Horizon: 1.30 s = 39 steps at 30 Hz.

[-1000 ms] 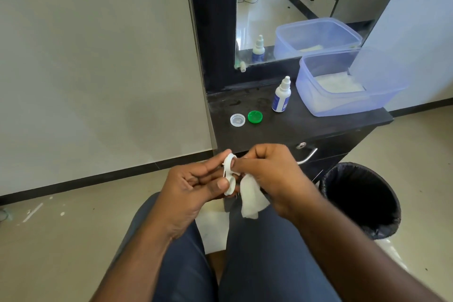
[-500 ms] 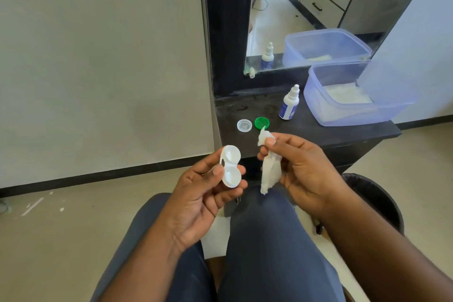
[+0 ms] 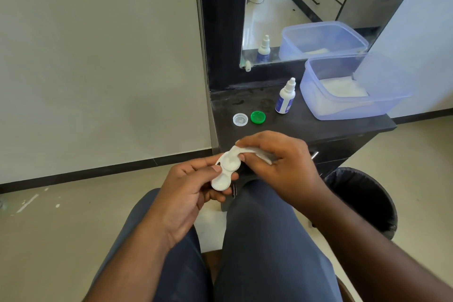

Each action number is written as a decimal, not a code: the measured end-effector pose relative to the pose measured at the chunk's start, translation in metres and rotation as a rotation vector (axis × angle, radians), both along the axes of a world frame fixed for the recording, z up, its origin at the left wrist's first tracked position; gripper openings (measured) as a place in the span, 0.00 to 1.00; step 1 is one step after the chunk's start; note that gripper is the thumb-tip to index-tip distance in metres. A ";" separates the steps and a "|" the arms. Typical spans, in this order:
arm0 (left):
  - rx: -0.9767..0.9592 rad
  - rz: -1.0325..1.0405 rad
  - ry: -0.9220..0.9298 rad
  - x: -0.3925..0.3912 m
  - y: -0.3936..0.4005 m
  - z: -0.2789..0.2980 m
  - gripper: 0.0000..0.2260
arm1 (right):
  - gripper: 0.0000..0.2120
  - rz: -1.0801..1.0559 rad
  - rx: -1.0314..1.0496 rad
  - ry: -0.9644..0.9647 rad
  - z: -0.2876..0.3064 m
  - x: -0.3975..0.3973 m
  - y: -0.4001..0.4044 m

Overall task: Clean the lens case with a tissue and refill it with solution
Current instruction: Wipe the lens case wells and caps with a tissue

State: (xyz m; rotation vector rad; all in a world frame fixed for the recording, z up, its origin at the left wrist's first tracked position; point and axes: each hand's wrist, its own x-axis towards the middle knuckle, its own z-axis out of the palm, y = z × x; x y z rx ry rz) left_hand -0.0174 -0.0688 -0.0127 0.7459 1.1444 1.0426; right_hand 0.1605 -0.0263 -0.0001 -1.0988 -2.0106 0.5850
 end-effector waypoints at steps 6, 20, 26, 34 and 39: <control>0.134 0.010 0.378 0.004 -0.001 0.006 0.08 | 0.10 0.133 0.167 -0.208 0.005 -0.001 0.006; 0.136 0.050 0.455 0.004 0.005 0.015 0.08 | 0.06 0.309 0.442 -0.444 -0.001 0.003 0.008; 0.183 0.127 0.516 0.009 0.004 0.013 0.08 | 0.04 0.229 0.521 -0.500 -0.009 -0.001 0.008; 0.180 0.268 0.402 0.025 -0.005 0.001 0.08 | 0.07 -0.042 0.329 -0.318 -0.023 -0.001 0.001; 0.057 0.101 0.322 0.021 -0.001 -0.004 0.05 | 0.05 0.160 0.491 -0.476 -0.019 0.011 0.002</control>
